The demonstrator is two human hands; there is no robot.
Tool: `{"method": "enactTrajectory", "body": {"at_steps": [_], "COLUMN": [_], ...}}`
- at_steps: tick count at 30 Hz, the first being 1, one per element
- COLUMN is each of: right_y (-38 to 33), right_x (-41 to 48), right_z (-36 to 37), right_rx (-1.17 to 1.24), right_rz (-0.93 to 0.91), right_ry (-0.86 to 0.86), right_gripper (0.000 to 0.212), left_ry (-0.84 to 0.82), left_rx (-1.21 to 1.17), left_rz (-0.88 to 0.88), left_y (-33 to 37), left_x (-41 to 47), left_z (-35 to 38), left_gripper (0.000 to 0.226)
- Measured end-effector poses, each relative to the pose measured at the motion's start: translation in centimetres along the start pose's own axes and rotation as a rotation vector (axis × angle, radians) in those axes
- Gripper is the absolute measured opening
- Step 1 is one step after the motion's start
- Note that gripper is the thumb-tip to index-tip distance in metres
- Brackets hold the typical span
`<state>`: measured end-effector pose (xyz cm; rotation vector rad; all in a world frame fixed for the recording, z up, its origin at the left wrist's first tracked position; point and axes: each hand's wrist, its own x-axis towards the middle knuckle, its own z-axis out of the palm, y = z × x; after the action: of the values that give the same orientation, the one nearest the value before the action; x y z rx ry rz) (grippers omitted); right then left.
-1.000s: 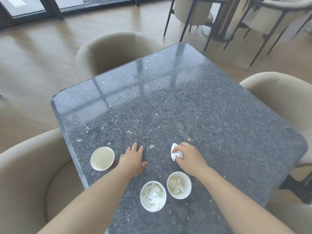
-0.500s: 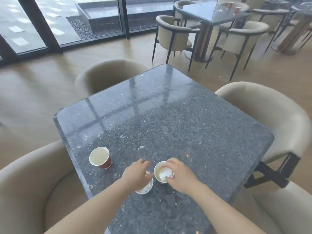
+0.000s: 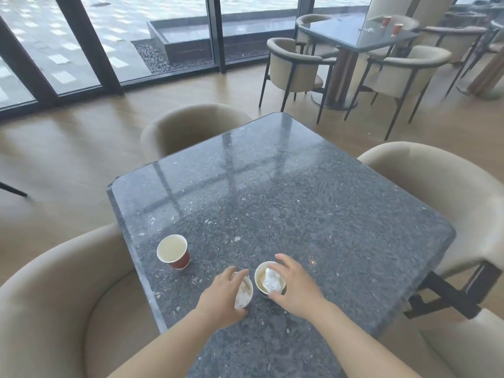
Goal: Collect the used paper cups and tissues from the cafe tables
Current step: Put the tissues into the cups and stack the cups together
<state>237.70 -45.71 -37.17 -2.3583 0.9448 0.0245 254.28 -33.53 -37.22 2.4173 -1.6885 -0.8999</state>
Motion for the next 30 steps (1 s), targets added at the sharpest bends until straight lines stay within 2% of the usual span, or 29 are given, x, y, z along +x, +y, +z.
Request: {"method": "enactTrajectory", "body": {"at_steps": [3, 6, 11, 18, 23, 26, 30], "right_y": [0.2, 0.3, -0.9, -3.0, -3.7, -4.1, -4.4], "right_x": [0.0, 0.1, 0.8, 3.3, 4.6, 4.8, 5.1], "right_z": [0.7, 1.7, 2.3, 2.3, 2.5, 2.6, 2.5], "right_rx": [-0.124, -0.234, -0.219, -0.137, -0.132, -0.128, -0.126], "right_rz": [-0.006, -0.018, -0.006, -0.048, -0.061, -0.073, -0.101], "right_ry": [-0.079, -0.138, -0.137, -0.077, -0.112, -0.128, -0.095], "right_gripper": [0.06, 0.046, 0.033, 0.032, 0.041, 0.044, 0.041], "left_ry": [0.028, 0.065, 0.111, 0.154, 0.184, 0.32, 0.456], "left_rx": [-0.014, -0.019, -0.061, -0.083, -0.038, -0.024, -0.083], "left_rz": [0.006, -0.006, -0.058, -0.073, -0.044, 0.007, -0.095], "left_y": [-0.2, -0.8, -2.7, -4.9, -5.8, -6.3, -8.0], "left_x": [0.0, 0.2, 0.3, 0.9, 0.6, 0.4, 0.8], "left_z": [0.1, -0.2, -1.2, -2.0, -2.5, -3.6, -5.8], "left_gripper": [0.082, 0.08, 0.081, 0.082, 0.087, 0.073, 0.053]}}
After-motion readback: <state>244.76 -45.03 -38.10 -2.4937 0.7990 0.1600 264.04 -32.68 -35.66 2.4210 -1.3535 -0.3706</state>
